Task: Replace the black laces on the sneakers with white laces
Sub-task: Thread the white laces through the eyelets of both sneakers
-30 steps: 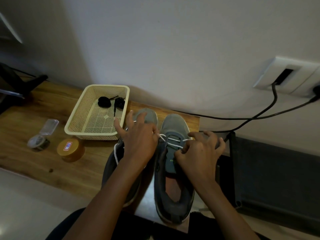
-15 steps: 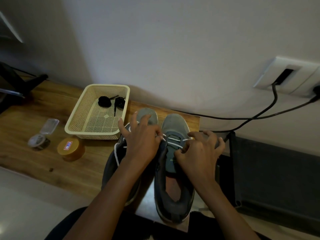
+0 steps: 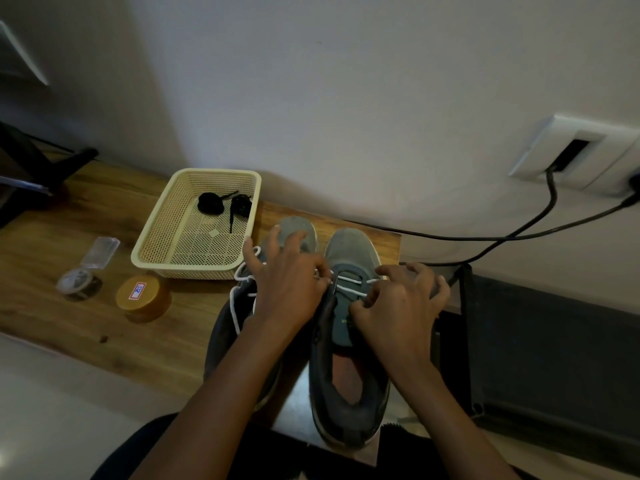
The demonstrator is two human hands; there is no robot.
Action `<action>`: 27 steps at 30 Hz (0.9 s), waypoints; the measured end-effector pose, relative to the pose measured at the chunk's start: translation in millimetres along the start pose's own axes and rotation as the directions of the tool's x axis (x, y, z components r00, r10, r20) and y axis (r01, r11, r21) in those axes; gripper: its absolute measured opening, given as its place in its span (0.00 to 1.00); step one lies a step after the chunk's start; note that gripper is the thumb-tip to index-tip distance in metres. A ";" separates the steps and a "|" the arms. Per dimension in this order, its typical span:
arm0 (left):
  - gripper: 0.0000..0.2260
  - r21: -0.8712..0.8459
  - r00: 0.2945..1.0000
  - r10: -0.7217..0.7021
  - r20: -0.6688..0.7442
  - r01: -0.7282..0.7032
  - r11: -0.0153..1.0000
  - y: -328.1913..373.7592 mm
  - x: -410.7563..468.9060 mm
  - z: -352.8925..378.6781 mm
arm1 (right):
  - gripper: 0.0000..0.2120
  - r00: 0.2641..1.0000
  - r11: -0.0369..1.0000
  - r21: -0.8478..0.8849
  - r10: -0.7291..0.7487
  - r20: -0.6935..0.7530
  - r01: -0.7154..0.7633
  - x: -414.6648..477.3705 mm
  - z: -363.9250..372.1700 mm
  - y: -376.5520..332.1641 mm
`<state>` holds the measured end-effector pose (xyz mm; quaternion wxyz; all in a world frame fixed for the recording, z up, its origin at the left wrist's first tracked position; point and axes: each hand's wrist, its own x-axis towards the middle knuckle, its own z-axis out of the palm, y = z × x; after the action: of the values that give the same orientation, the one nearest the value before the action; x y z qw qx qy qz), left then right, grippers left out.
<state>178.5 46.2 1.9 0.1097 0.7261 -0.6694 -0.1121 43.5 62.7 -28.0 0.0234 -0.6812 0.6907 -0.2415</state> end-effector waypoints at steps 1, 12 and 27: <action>0.04 -0.004 1.000 -0.010 0.004 0.010 1.000 -0.5 0.1 0.2 | 0.04 1.000 1.000 0.001 0.003 0.000 -0.003 0.3 0.1 -0.3; 0.07 -0.080 0.999 -0.035 -0.035 0.032 0.996 -4.8 1.8 -5.6 | 0.06 1.000 1.000 -0.017 0.000 -0.016 0.000 0.6 2.4 -0.5; 0.04 -0.027 0.995 -0.021 -0.101 0.018 0.999 -6.1 2.4 -6.0 | 0.05 1.000 0.999 -0.037 0.022 0.017 -0.021 0.2 -0.5 -1.4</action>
<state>186.4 44.3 5.6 0.1518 0.7359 -0.6543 -0.0852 44.6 62.7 -27.0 0.0195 -0.6761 0.7023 -0.2223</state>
